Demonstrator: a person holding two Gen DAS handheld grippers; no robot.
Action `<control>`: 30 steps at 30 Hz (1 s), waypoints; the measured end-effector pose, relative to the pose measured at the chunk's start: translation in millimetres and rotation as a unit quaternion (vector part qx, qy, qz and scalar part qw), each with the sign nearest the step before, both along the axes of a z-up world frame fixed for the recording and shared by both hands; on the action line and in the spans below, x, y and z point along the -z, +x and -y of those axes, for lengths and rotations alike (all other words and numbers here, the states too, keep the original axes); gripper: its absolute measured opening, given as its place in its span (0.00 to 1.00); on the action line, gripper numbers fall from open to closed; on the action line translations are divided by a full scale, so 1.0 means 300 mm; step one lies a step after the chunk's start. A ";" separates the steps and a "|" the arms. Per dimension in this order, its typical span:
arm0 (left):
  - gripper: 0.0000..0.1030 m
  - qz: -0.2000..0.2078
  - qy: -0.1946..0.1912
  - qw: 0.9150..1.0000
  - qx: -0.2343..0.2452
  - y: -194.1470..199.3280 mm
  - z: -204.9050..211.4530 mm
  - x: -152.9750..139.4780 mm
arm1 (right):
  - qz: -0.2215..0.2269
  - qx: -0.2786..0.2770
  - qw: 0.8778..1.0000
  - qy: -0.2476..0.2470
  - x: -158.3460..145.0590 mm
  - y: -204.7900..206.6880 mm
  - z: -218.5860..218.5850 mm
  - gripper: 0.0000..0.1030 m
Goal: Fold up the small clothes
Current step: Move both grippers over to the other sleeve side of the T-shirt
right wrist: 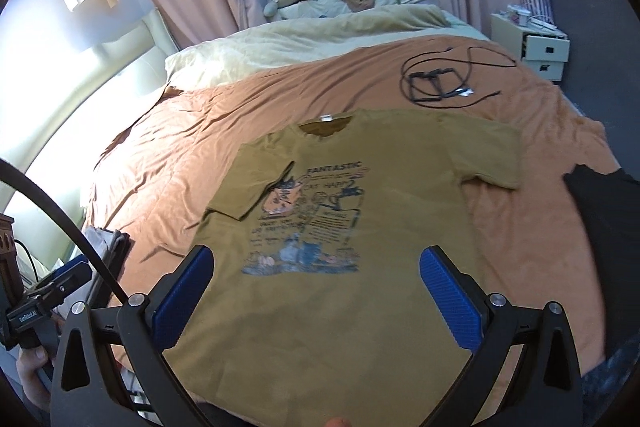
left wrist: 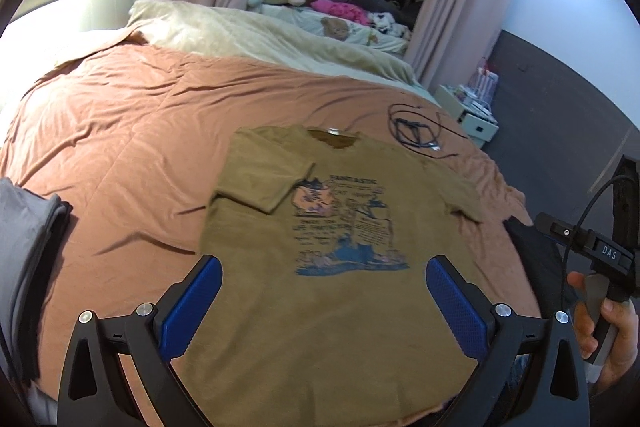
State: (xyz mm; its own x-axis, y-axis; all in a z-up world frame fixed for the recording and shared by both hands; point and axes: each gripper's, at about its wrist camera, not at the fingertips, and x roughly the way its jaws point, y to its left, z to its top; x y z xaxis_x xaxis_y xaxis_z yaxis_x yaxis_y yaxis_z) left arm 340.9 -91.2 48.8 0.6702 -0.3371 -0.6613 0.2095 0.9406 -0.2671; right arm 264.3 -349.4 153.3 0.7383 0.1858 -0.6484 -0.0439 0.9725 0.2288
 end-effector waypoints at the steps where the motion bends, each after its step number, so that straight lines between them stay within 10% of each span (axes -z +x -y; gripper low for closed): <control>1: 1.00 0.001 -0.001 1.000 0.005 -0.011 0.017 -0.004 | 0.001 0.003 1.000 -0.004 -0.006 -0.017 0.012 1.00; 30: 0.99 -0.003 0.002 0.995 0.095 0.153 0.513 0.044 | -0.004 0.068 0.998 0.009 0.119 0.044 0.394 0.92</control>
